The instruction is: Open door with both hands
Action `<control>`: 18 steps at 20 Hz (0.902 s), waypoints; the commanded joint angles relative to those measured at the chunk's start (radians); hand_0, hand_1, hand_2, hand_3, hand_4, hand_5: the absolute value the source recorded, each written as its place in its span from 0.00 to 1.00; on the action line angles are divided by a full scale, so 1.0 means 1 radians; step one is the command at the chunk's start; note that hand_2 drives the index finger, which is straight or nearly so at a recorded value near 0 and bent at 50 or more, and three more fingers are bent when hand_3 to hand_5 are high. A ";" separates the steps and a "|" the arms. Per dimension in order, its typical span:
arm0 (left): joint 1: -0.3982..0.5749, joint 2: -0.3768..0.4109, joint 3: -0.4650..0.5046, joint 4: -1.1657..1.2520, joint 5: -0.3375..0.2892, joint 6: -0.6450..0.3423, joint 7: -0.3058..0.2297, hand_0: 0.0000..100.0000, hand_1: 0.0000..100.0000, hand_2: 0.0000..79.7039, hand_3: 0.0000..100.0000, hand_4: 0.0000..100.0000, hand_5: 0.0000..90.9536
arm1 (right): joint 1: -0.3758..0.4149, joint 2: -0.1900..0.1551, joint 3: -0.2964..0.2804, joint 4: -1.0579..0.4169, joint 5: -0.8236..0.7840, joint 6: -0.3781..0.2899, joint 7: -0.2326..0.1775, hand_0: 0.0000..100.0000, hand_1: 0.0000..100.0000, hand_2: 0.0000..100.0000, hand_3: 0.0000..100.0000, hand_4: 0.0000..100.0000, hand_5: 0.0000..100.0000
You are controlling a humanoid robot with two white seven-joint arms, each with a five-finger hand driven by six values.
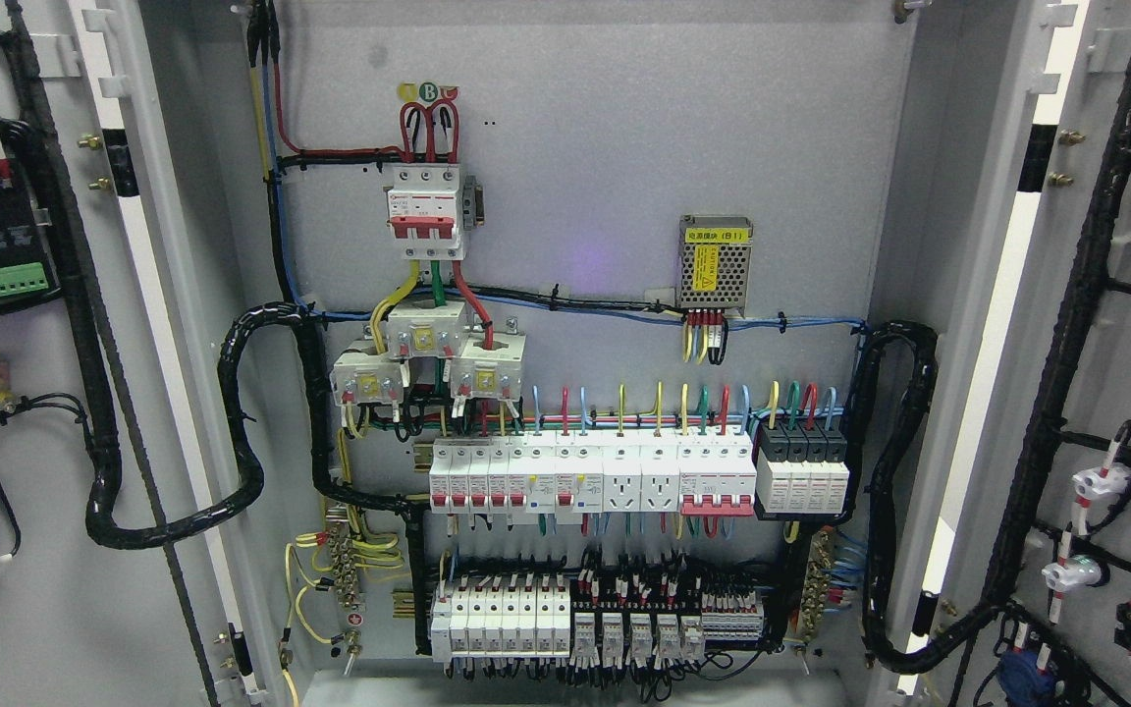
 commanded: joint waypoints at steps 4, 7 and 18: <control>0.121 -0.160 -0.170 -0.063 -0.176 -0.120 0.002 0.00 0.00 0.00 0.00 0.00 0.00 | 0.002 0.009 0.434 0.147 0.160 -0.072 0.000 0.39 0.00 0.00 0.00 0.00 0.00; 0.124 -0.158 -0.179 -0.047 -0.178 0.067 0.002 0.00 0.00 0.00 0.00 0.00 0.00 | 0.003 0.030 0.515 0.273 0.180 -0.073 -0.001 0.39 0.00 0.00 0.00 0.00 0.00; 0.299 -0.103 -0.214 0.114 -0.205 0.434 0.002 0.00 0.00 0.00 0.00 0.00 0.00 | 0.107 0.118 0.568 0.734 0.220 -0.075 0.004 0.39 0.00 0.00 0.00 0.00 0.00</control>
